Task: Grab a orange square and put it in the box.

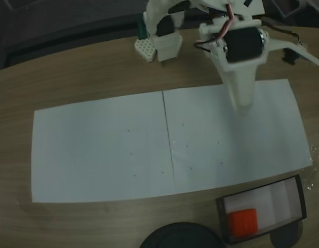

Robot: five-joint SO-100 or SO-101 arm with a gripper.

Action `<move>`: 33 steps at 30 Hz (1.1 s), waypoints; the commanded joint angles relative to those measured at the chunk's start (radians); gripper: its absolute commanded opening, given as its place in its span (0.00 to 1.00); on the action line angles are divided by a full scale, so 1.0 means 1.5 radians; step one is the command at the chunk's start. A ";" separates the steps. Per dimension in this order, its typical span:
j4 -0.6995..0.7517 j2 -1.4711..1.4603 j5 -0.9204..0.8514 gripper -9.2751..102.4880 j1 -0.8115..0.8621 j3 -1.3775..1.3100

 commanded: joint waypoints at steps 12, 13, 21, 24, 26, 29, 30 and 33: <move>-0.027 0.751 -0.005 0.08 0.067 0.582; -0.030 0.789 -0.012 0.08 0.073 0.616; -0.056 1.051 -0.038 0.08 0.079 0.824; -0.056 1.119 -0.065 0.08 0.079 0.884; -0.057 1.156 -0.078 0.08 0.078 0.911; -0.057 1.206 -0.093 0.08 0.078 0.941; -0.057 1.221 -0.097 0.08 0.078 0.948; -0.072 1.263 -0.104 0.08 0.078 0.972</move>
